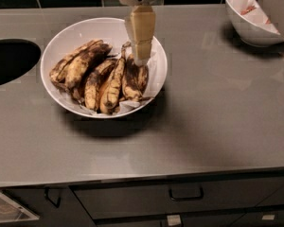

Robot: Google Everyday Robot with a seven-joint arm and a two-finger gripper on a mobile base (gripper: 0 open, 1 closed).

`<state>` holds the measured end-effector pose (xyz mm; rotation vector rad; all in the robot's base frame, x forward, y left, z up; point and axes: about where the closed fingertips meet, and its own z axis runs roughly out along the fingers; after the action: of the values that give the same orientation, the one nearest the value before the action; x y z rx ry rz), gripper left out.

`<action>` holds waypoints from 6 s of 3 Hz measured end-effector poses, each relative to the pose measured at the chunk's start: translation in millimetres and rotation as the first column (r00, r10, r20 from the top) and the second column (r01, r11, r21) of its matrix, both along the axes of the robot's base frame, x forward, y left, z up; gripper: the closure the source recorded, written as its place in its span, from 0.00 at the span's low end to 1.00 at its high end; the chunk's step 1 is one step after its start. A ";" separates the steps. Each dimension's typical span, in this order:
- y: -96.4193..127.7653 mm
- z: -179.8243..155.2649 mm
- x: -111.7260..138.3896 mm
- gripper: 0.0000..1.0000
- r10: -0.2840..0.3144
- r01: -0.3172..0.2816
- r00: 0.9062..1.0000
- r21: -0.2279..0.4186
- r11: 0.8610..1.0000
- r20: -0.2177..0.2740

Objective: Pick banana from white bowl

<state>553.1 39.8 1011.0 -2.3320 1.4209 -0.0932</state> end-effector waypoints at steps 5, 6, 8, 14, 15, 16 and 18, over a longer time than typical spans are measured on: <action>69.6 -32.3 29.2 0.19 0.202 -0.201 0.978 0.038 0.979 -0.042; 76.4 -41.7 32.7 0.34 0.237 -0.232 0.968 0.071 0.970 -0.079; 82.6 -50.3 35.1 0.01 0.260 -0.249 0.962 0.124 0.961 -0.086; 96.6 -85.3 23.9 0.51 0.355 -0.320 0.915 0.189 0.928 -0.193; 96.6 -85.3 24.0 0.72 0.355 -0.320 0.915 0.189 0.928 -0.193; 96.4 -84.5 26.5 0.96 0.357 -0.321 0.913 0.191 0.928 -0.200; 112.9 -59.4 17.5 1.00 0.358 -0.339 0.926 0.148 0.929 -0.123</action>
Offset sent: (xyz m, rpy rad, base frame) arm 0.0131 0.0222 -0.0099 0.0038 -0.0107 0.0606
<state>570.6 152.7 951.6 -2.4873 1.0161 0.2683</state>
